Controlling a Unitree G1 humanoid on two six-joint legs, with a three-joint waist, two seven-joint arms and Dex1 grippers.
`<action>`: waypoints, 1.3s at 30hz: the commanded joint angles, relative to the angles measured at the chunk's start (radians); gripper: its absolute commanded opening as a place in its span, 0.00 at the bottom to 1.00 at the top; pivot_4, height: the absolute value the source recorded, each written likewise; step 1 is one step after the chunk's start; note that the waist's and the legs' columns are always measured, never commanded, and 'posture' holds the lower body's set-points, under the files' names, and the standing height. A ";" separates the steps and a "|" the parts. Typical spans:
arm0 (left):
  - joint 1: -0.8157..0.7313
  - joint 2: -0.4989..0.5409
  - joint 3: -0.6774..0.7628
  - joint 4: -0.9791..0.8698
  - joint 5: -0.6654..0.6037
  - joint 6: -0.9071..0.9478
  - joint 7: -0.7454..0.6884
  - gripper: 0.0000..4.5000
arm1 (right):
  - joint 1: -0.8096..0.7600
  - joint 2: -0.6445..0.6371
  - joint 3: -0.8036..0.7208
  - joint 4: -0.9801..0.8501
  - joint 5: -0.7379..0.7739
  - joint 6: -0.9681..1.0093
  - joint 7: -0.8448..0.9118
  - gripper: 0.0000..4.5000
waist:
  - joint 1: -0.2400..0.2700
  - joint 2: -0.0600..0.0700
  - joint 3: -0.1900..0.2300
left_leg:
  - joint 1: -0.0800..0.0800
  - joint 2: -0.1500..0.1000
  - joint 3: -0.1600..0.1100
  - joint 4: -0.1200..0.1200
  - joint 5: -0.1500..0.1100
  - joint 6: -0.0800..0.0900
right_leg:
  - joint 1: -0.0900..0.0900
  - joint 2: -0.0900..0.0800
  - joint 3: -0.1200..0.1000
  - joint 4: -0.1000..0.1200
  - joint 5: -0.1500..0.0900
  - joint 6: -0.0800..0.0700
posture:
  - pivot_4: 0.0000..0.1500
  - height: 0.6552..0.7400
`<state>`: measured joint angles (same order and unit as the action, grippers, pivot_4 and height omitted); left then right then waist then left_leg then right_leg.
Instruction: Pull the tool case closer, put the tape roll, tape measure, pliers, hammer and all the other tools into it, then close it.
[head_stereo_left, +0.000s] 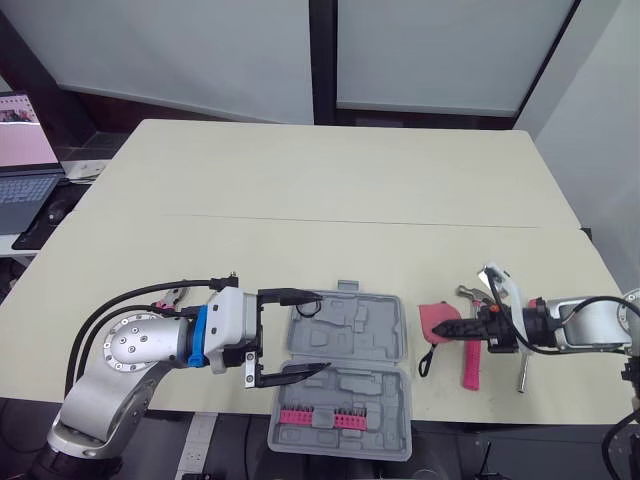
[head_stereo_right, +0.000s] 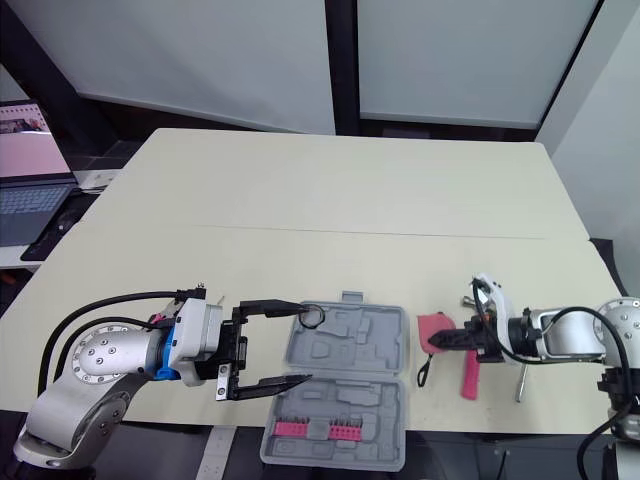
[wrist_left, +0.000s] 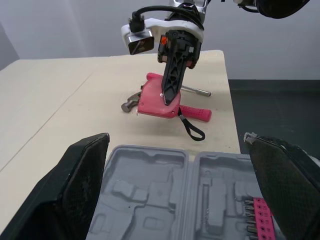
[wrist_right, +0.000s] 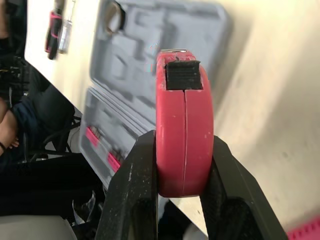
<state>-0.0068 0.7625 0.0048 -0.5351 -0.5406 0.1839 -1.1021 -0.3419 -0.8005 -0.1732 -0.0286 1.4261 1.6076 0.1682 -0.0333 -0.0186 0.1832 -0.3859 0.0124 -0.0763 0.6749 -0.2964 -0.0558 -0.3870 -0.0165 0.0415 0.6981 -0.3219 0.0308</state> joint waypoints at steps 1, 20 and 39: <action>0.015 0.004 0.001 -0.055 -0.001 -0.006 0.006 1.00 | 0.052 0.019 -0.012 -0.021 -0.058 0.001 -0.030 0.17 | 0.002 0.000 0.000 | 0.000 0.000 0.000 0.000 0.000 0.000 | 0.000 0.000 0.000 0.000 0.000 0.000 | 1.00 1.00; 0.109 0.027 0.023 -0.115 0.000 0.005 0.020 1.00 | 0.153 0.123 0.009 -0.028 -0.010 0.007 -0.146 0.41 | 0.002 0.001 0.000 | 0.001 0.001 0.000 0.000 0.000 0.000 | 0.001 0.003 0.001 -0.001 0.000 0.000 | 1.00 1.00; 0.076 0.008 -0.014 -0.072 0.035 -0.037 0.002 1.00 | 0.236 -0.452 0.132 -0.487 -0.360 -0.411 0.762 0.99 | 0.007 0.005 0.002 | 0.001 0.000 0.000 0.000 0.000 0.000 | 0.001 0.002 -0.002 -0.003 -0.001 0.001 | 1.00 1.00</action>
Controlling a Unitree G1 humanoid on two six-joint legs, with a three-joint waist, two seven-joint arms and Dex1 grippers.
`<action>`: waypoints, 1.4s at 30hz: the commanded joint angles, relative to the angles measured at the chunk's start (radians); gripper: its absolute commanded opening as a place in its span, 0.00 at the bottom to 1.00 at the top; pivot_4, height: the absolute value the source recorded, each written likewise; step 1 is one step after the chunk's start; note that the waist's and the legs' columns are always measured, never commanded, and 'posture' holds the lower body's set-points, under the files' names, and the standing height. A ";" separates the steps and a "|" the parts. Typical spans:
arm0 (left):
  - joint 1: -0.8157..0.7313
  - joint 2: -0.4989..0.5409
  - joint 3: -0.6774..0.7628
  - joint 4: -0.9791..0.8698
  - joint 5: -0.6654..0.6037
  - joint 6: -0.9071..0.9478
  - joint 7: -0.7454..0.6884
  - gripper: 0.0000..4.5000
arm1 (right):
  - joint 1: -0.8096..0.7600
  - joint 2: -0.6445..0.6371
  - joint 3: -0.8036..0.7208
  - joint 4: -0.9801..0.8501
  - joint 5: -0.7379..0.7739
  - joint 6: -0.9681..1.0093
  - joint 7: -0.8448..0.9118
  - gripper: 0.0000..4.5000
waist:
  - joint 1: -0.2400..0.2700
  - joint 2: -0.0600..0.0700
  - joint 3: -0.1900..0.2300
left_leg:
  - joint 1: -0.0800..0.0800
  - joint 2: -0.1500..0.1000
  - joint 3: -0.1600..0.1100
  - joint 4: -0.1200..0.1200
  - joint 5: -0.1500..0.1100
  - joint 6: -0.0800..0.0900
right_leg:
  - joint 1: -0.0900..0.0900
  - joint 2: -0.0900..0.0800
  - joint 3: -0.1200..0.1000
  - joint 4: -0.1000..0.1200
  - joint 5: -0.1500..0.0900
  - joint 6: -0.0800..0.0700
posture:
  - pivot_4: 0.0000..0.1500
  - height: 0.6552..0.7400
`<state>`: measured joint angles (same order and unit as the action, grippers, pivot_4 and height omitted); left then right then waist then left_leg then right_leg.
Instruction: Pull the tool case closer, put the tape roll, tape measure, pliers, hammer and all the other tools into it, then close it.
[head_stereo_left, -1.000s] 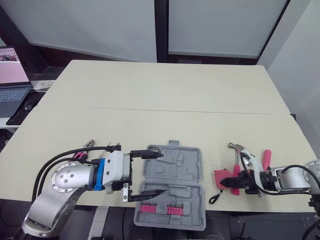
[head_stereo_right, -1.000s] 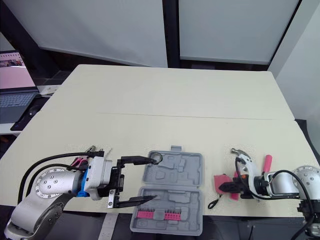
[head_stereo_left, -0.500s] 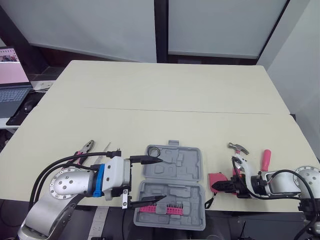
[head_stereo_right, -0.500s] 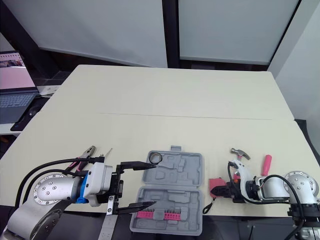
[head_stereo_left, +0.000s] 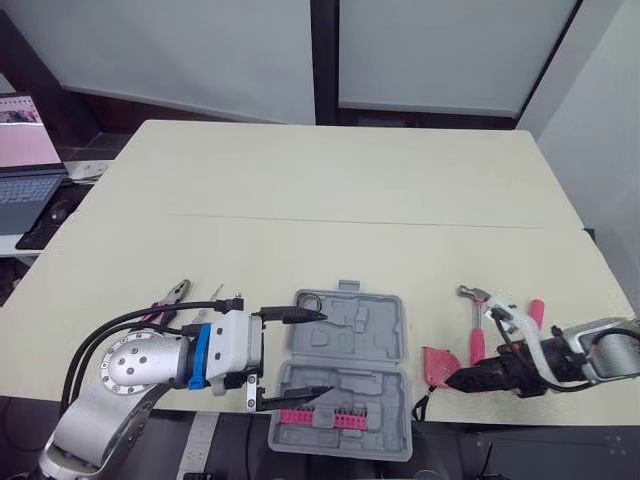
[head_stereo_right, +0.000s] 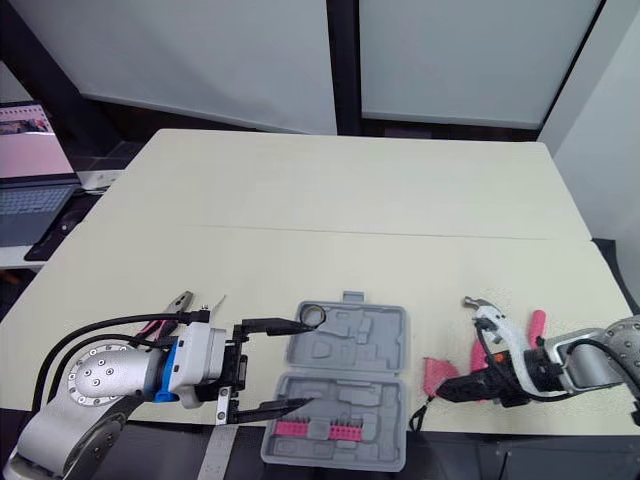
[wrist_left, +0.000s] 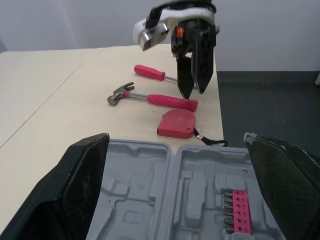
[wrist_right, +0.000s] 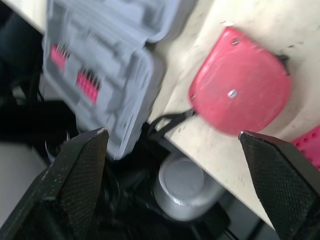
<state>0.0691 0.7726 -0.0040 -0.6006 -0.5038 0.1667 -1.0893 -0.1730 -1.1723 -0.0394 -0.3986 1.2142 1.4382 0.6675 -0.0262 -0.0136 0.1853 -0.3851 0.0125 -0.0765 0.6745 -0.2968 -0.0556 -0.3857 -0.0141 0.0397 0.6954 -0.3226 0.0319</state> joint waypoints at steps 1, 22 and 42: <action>0.001 -0.001 -0.008 -0.007 -0.001 -0.024 -0.016 1.00 | 0.127 -0.104 -0.003 -0.132 -0.248 -0.394 0.348 0.99 | 0.001 -0.001 -0.001 | 0.001 0.000 0.000 -0.001 0.000 0.000 | 0.001 0.000 -0.001 -0.001 0.000 0.000 | 1.00 1.00; 0.006 -0.007 -0.063 -0.055 -0.032 0.009 -0.033 1.00 | 0.233 0.295 0.118 0.250 -0.950 -1.456 0.489 0.99 | -0.002 -0.004 -0.001 | 0.009 0.001 -0.003 0.000 0.000 0.000 | 0.014 -0.001 0.000 -0.006 0.001 0.001 | 1.00 1.00; 0.024 0.000 -0.066 -0.066 -0.026 0.011 -0.035 1.00 | 0.197 0.341 0.160 0.398 -1.049 -1.494 0.493 0.99 | -0.002 -0.003 -0.001 | 0.010 0.001 -0.003 0.000 0.000 0.000 | 0.014 -0.002 0.000 -0.005 0.001 0.001 | 1.00 1.00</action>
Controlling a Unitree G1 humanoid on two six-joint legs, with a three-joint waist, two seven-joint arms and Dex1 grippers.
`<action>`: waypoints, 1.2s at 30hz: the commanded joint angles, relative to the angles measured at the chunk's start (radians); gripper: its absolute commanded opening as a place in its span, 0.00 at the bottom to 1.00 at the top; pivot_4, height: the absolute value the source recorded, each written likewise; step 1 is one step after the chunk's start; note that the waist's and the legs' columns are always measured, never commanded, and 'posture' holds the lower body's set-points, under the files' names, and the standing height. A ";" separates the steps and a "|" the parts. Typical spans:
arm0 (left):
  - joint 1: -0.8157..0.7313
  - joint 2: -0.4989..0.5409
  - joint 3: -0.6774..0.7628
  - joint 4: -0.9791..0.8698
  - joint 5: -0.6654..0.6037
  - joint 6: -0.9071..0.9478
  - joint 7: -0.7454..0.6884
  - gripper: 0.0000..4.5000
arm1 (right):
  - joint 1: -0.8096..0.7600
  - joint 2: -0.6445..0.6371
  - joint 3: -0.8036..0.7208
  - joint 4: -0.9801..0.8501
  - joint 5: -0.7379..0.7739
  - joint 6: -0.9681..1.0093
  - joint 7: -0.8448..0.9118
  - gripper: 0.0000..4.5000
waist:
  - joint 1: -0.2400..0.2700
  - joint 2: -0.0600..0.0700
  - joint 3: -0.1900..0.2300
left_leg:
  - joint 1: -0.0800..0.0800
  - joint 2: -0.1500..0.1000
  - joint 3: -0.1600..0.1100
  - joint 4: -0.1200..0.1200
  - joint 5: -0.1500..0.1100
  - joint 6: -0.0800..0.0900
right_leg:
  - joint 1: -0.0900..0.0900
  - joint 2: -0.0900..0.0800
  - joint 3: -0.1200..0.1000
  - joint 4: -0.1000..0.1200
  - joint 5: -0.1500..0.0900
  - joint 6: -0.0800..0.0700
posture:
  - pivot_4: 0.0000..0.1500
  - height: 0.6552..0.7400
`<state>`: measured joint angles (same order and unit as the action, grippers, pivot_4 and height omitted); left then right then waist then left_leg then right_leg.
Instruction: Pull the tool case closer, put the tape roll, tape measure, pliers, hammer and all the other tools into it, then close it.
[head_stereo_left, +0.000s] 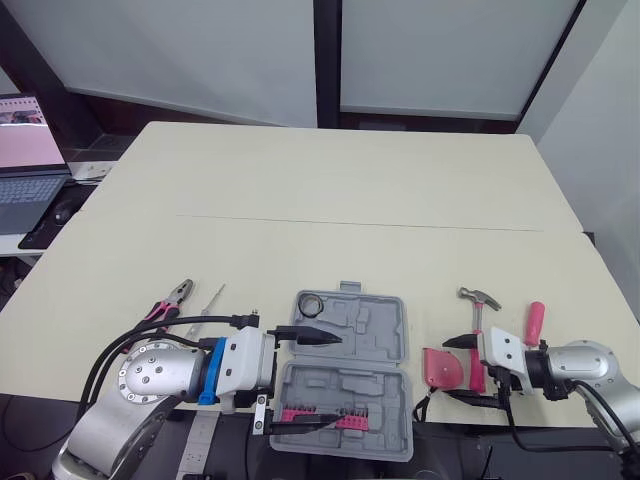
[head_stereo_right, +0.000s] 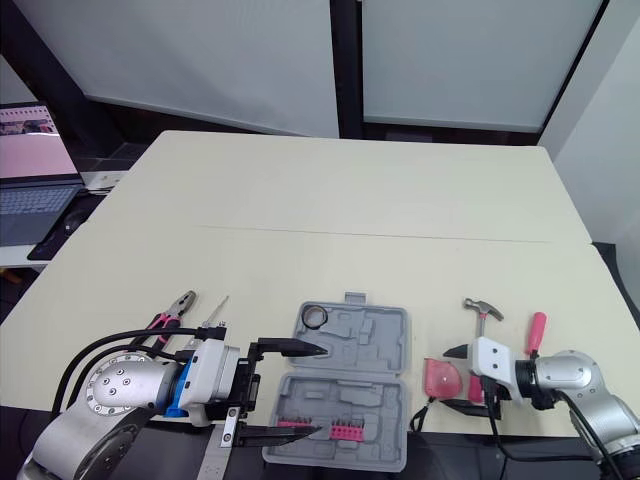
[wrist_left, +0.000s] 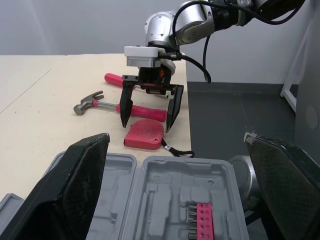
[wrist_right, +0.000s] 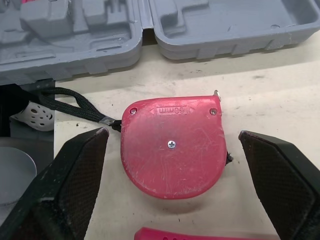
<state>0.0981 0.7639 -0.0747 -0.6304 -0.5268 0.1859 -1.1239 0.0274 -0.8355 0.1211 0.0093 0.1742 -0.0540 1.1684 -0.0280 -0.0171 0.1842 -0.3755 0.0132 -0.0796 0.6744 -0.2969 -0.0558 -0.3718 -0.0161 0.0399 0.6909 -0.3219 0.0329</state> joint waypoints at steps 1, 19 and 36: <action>-0.005 0.009 0.005 -0.036 -0.003 -0.008 0.000 1.00 | -0.003 0.006 0.002 -0.012 -0.013 0.003 -0.011 0.99 | 0.000 0.000 0.000 | 0.000 0.000 0.000 0.000 0.000 0.000 | 0.000 0.000 0.000 0.000 0.000 0.000 | 1.00 1.00; -0.028 0.001 -0.002 -0.040 -0.008 0.009 0.024 1.00 | 0.000 0.027 0.005 0.004 -0.027 0.019 -0.043 0.99 | 0.000 0.000 0.000 | 0.001 0.000 0.000 0.000 0.000 0.000 | 0.000 0.000 0.001 0.001 0.000 0.000 | 1.00 1.00; 0.001 -0.007 0.070 -0.003 -0.035 0.003 0.054 1.00 | -0.009 -0.017 -0.061 -0.130 0.022 0.079 -0.046 0.70 | -0.002 0.001 0.000 | 0.001 0.000 0.000 0.000 0.000 0.000 | 0.000 0.000 0.001 0.001 0.000 0.000 | 1.00 1.00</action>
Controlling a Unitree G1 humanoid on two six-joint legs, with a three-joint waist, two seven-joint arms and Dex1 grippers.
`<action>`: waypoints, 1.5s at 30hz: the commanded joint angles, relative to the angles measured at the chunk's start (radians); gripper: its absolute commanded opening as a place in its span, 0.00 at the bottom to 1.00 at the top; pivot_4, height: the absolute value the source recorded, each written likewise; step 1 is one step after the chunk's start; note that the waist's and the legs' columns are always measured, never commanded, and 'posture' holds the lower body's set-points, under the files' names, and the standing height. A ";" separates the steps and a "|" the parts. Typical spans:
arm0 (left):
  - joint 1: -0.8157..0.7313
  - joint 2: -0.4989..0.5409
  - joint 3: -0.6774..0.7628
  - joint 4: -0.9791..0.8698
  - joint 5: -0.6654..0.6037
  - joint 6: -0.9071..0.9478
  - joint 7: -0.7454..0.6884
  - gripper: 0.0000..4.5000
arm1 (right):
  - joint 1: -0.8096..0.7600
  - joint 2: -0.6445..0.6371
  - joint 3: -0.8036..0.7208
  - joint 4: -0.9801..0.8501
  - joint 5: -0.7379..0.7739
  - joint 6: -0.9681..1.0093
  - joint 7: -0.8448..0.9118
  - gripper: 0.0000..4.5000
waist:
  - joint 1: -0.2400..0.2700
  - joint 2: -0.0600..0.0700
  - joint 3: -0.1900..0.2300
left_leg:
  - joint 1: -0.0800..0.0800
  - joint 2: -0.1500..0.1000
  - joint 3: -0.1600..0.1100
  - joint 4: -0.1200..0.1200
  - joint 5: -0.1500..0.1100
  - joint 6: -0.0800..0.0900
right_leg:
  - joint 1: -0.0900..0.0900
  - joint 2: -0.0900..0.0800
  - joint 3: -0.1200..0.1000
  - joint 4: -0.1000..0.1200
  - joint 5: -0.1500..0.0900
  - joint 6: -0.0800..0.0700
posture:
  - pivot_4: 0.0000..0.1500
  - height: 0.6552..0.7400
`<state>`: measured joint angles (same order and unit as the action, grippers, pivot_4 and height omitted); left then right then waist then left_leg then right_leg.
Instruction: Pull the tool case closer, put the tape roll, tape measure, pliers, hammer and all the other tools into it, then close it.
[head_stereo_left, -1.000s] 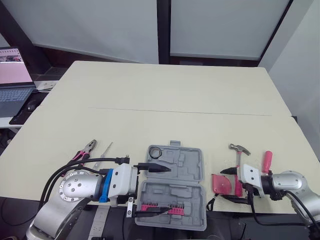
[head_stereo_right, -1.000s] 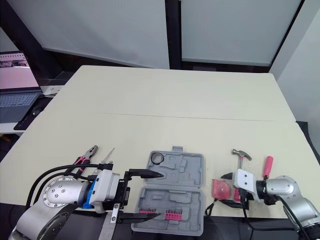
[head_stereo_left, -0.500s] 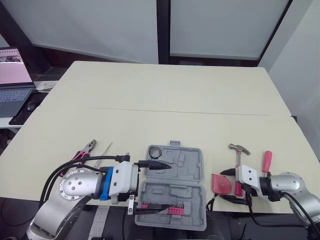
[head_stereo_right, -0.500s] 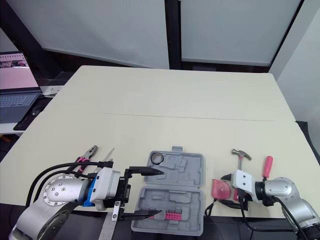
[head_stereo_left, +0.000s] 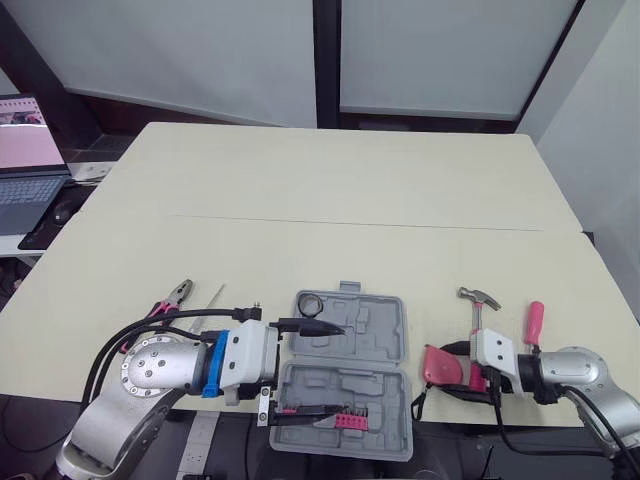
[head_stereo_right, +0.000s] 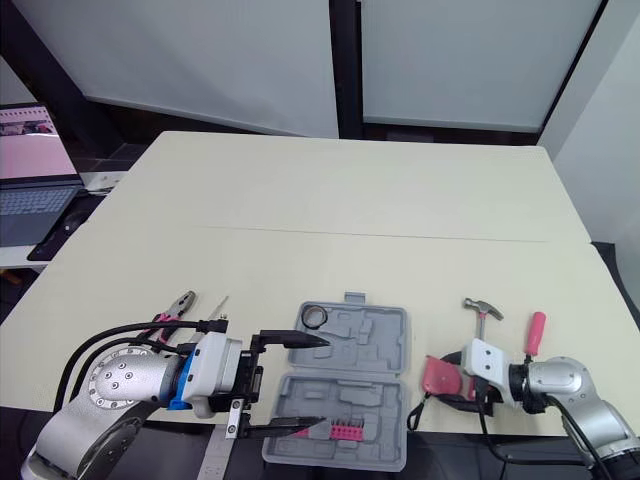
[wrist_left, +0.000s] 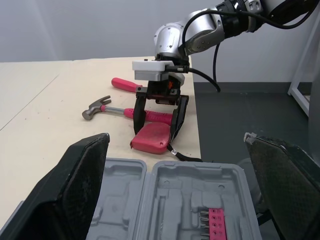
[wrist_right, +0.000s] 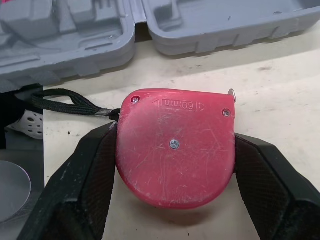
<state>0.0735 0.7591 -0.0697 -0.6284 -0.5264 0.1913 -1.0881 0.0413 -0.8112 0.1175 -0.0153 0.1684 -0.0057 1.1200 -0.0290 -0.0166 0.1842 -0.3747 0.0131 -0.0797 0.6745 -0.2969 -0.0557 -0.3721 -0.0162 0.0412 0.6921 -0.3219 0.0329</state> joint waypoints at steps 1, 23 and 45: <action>0.040 0.001 0.094 -0.003 -0.058 0.009 0.025 1.00 | -0.045 -0.063 -0.051 -0.150 0.020 0.061 0.012 0.70 | -0.003 0.001 0.000 | 0.000 0.000 0.000 0.000 0.000 0.000 | 0.000 0.000 0.000 0.000 0.000 0.000 | 1.00 1.00; 0.002 0.017 0.200 0.093 -0.074 0.098 0.043 1.00 | -0.609 0.075 0.415 -0.196 -0.242 0.573 -0.017 0.70 | 0.001 0.001 0.001 | -0.005 -0.001 -0.004 0.001 0.000 0.000 | -0.004 -0.004 -0.003 0.000 0.000 0.000 | 1.00 1.00; 0.022 0.016 0.185 0.042 -0.061 0.122 0.055 1.00 | -0.639 0.176 0.427 -0.093 -0.342 0.482 -0.041 0.99 | -0.002 0.001 0.001 | -0.005 -0.001 0.000 0.002 0.000 0.000 | -0.008 -0.004 -0.002 0.004 0.000 0.000 | 1.00 1.00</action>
<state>0.0951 0.7668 0.1141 -0.5515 -0.5832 0.3180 -1.0357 -0.5725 -0.6375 0.5703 -0.0841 -0.1739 0.4956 1.0800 -0.0312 -0.0157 0.1850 -0.3803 0.0123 -0.0802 0.6762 -0.2968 -0.0558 -0.3799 -0.0202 0.0391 0.6963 -0.3218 0.0329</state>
